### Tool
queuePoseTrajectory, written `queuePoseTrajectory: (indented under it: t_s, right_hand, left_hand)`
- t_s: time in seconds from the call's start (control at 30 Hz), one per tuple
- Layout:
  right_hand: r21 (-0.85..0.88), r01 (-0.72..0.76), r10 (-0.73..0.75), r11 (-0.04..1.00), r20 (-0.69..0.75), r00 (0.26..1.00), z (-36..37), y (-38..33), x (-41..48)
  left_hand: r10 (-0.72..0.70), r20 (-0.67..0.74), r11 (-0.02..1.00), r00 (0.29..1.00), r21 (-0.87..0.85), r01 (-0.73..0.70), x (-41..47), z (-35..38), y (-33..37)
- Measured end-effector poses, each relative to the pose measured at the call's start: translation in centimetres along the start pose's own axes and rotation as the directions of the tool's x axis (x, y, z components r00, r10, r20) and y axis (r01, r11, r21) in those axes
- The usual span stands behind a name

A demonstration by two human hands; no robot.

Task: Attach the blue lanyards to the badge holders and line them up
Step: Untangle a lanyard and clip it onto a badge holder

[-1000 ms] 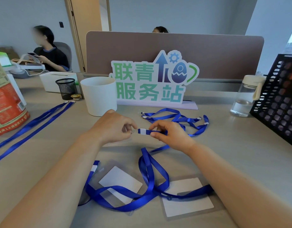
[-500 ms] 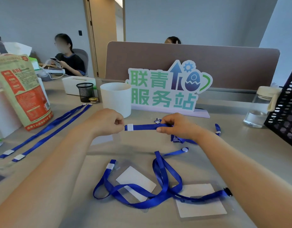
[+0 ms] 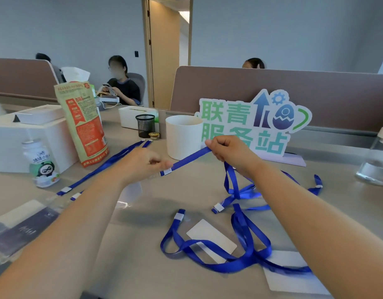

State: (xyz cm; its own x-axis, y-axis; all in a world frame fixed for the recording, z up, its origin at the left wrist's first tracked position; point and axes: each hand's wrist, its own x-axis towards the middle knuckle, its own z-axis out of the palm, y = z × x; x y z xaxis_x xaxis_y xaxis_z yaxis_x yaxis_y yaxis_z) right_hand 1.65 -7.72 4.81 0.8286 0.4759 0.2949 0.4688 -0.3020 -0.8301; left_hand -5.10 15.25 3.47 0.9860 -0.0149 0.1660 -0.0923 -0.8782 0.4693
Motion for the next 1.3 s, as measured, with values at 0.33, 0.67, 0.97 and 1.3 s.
queuePoseTrajectory:
  t_s: [0.33,0.67,0.97,1.3]
  right_hand:
    - [-0.358,-0.014,-0.096,0.933,-0.287,0.953,-2.7,0.1,2.5]
    - [-0.441,-0.093,-0.088,0.893,-0.373,0.924,-10.5,1.3,1.8]
    - [-0.623,-0.153,-0.227,0.767,-0.487,0.843,-15.6,2.0,1.1]
    - [-0.463,-0.475,-0.027,0.749,-0.737,0.676,-20.7,4.4,-2.1]
  left_hand:
    - [0.052,-0.063,0.957,0.997,-0.284,-0.068,1.1,0.1,1.6]
    - [0.0,-0.123,0.862,0.992,-0.503,-0.062,6.3,1.7,5.8]
    - [-0.086,-0.205,0.829,0.975,-0.557,-0.044,10.0,4.5,8.3]
    - [-0.138,-0.236,0.807,0.962,-0.589,-0.028,12.0,7.4,10.4]
